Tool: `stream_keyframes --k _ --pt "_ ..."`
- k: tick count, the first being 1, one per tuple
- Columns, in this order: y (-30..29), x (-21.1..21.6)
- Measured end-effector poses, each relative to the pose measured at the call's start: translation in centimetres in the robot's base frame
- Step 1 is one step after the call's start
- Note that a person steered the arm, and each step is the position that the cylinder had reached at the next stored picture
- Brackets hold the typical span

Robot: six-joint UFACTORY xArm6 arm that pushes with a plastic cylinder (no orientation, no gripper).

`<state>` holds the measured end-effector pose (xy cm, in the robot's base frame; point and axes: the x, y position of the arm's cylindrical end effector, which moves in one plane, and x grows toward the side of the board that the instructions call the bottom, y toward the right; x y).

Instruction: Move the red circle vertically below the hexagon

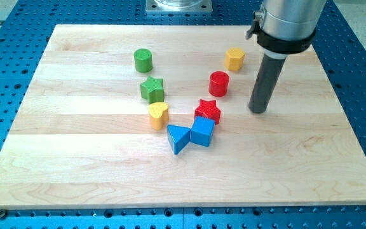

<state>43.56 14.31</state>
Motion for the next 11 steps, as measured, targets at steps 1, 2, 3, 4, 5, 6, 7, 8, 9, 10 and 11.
stream_keyframes --k 1,2,3,4,5,6,7,8,9,10,11 --pt "-1.7 -2.9" --pt "-5.6 -4.9" --pt "-5.4 -7.4" --pt "-6.9 -11.3" --pt "-9.9 -9.4" --pt "-9.9 -6.0" --pt "-10.0 -3.0" --pt "-12.2 -3.8" --pt "-8.4 -1.7" --pt "-2.3 -0.2" --pt "1.8 1.6"
